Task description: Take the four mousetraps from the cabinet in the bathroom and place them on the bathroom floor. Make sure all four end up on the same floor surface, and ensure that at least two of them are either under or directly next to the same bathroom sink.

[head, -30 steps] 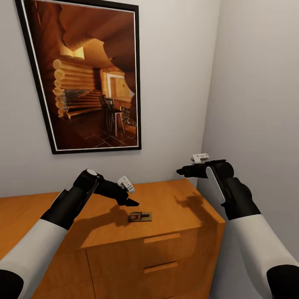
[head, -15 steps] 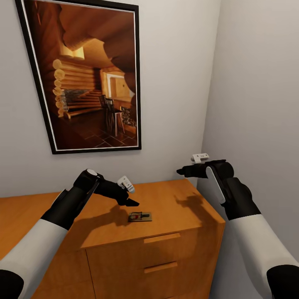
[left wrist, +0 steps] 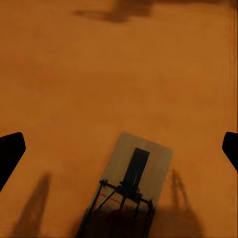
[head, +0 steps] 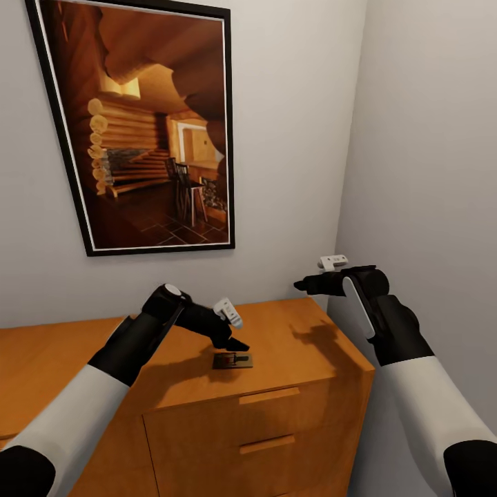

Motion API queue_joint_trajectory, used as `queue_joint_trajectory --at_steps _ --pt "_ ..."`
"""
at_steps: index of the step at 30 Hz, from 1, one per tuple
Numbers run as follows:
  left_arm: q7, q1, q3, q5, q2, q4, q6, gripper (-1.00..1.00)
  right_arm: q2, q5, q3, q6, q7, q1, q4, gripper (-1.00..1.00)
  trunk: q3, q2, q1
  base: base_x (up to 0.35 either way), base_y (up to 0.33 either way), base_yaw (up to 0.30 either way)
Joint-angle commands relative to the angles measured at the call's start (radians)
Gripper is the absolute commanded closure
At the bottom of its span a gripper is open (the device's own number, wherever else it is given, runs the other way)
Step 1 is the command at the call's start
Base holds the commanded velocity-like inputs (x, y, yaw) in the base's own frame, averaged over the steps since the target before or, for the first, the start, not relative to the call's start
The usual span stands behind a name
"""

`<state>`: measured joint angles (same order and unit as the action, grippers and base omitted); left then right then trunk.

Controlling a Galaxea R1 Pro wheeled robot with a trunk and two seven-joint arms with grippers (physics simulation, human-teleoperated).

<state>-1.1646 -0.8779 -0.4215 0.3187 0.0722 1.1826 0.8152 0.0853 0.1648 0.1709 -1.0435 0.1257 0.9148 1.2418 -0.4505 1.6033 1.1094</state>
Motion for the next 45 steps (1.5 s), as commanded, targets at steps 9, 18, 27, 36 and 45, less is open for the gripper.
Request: queue_joint_trajectory --at_steps 9,18,27,36,45 --pt "-0.007 -0.001 -0.042 0.007 -0.018 -0.001 0.008 -1.00 0.004 0.004 0.001 -0.004 -0.001 0.001 0.001 -1.00 -0.001 0.001 0.000 0.000 0.000 0.000" --pt "-0.009 -0.001 -0.049 0.007 -0.021 0.001 0.008 -1.00 0.004 0.004 0.001 -0.004 -0.001 0.001 0.001 -1.00 -0.001 0.001 0.000 0.000 0.000 0.000" --pt "-0.014 -0.001 -0.044 0.005 -0.017 0.007 0.008 -1.00 0.004 0.004 0.001 -0.004 -0.001 0.001 0.001 -1.00 -0.001 0.001 0.000 0.000 0.000 0.000" --pt "-0.015 -0.001 -0.039 0.005 -0.014 0.011 0.026 -1.00 0.003 0.004 0.001 -0.004 -0.001 0.001 0.000 -1.00 -0.001 0.001 0.000 -0.112 0.000 0.000" --pt "-0.012 -0.001 -0.039 0.005 -0.013 0.010 0.032 -1.00 0.002 0.004 0.001 -0.004 -0.001 0.001 -0.001 -1.00 -0.001 0.001 0.000 -0.133 0.000 0.000"
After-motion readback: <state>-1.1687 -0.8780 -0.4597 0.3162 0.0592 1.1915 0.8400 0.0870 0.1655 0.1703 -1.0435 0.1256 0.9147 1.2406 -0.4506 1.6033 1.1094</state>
